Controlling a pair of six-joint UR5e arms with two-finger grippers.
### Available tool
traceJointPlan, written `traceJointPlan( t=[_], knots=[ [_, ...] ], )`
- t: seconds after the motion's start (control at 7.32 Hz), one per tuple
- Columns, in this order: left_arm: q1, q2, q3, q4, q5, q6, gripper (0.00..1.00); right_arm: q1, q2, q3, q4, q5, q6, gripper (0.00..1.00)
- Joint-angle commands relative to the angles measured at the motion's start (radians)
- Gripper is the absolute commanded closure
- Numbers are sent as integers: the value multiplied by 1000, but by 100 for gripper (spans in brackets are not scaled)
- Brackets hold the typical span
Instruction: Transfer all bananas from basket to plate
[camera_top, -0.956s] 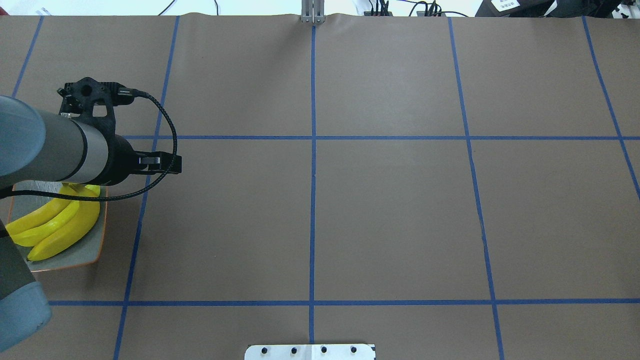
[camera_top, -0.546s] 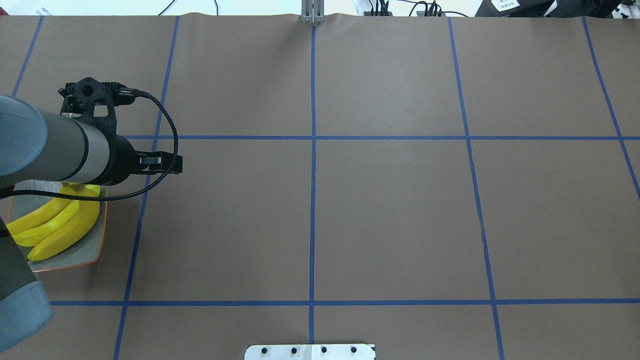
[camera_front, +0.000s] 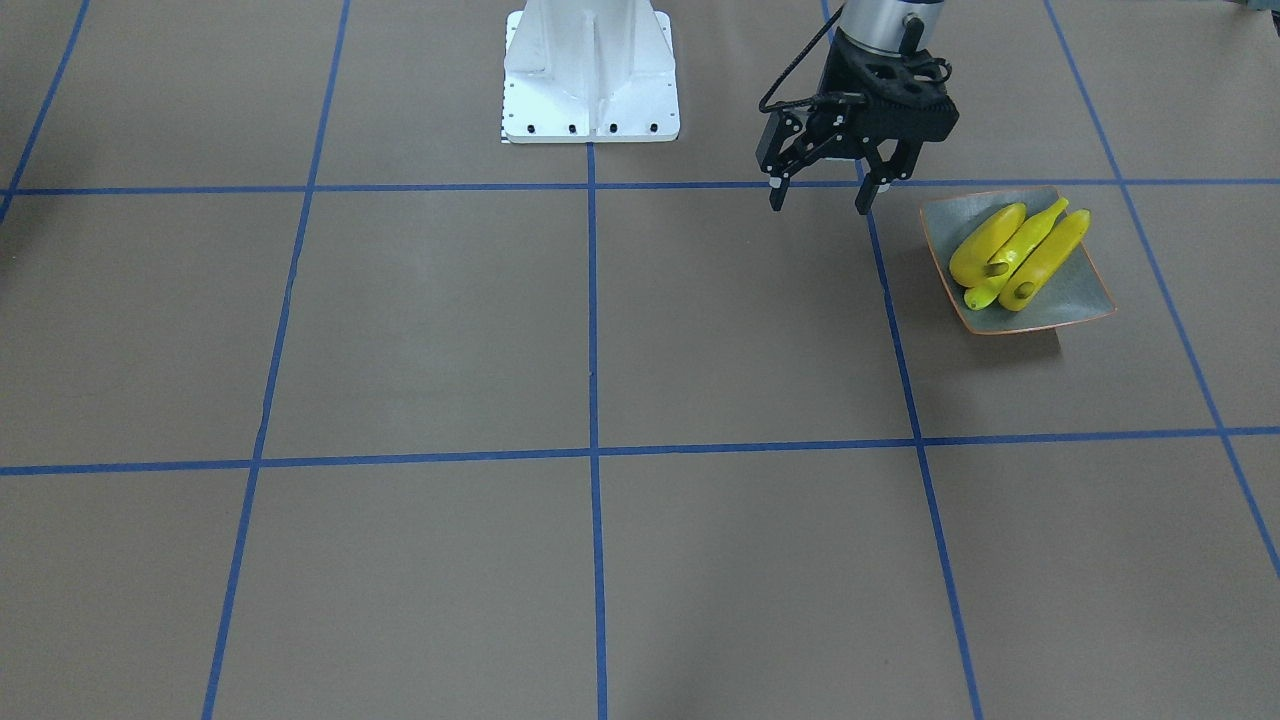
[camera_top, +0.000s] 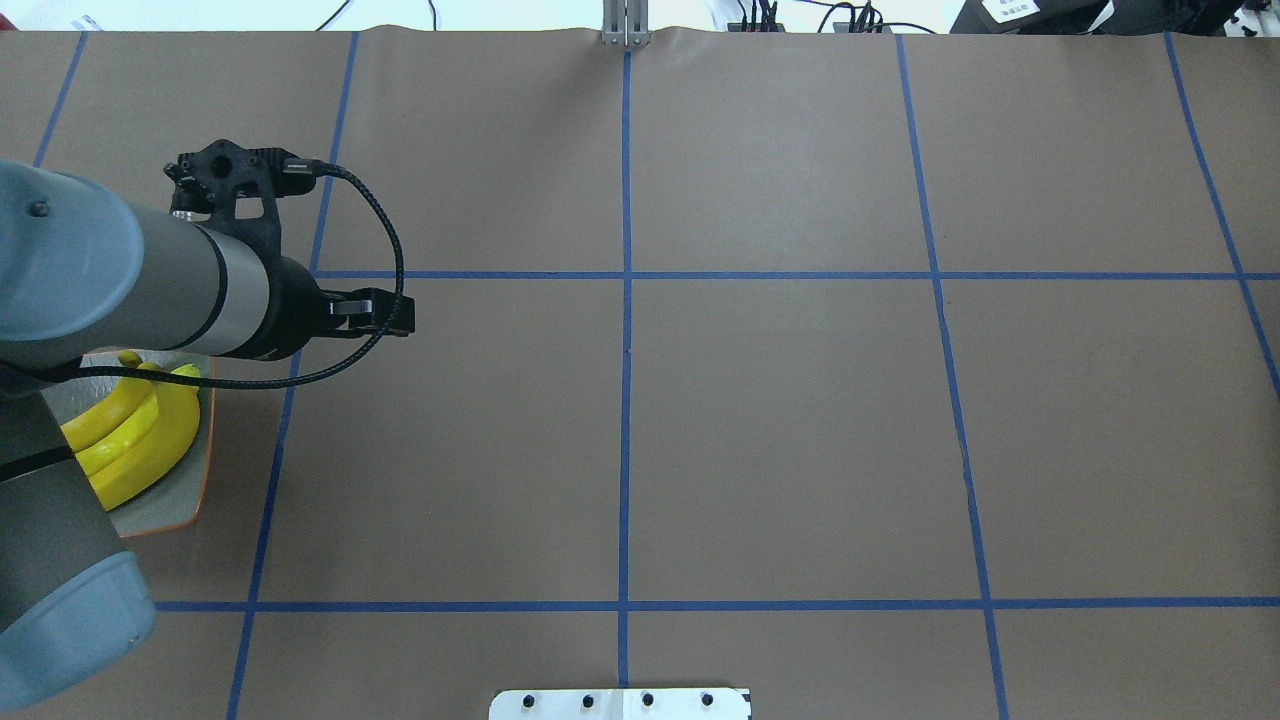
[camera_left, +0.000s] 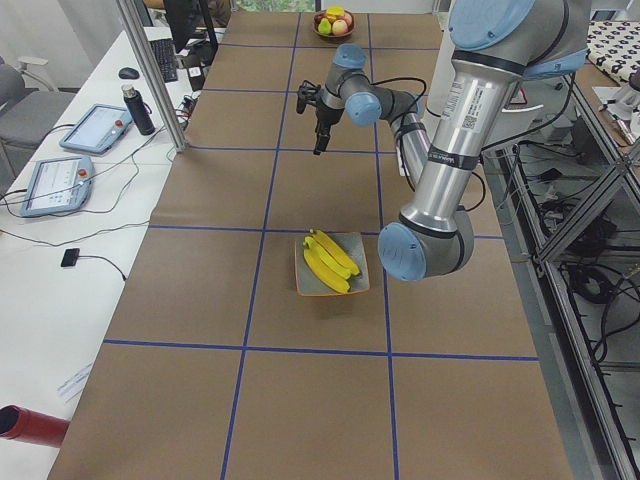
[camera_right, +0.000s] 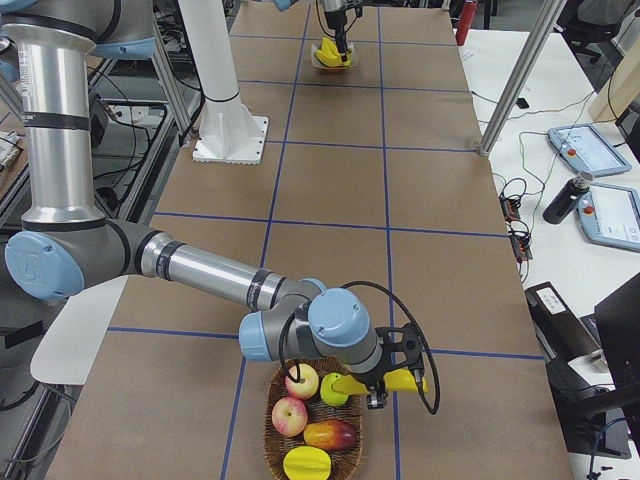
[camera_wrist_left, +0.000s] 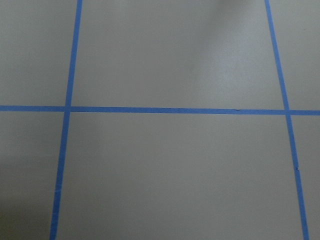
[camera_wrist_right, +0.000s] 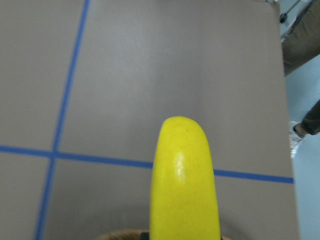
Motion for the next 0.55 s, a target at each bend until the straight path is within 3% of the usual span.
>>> traceJointPlan(
  t=[0.0,0.27,0.41],
  knots=[
    [39,-87,23,-4,-1,-63,0,-110,15,177,12,67,364,100],
    [57,-136,26,-47,-1,-86,0,-284,34,347,15,61,703,100],
    [60,-146,58,-188,-1,-87,0,-337,86,388,16,61,850,100]
  ],
)
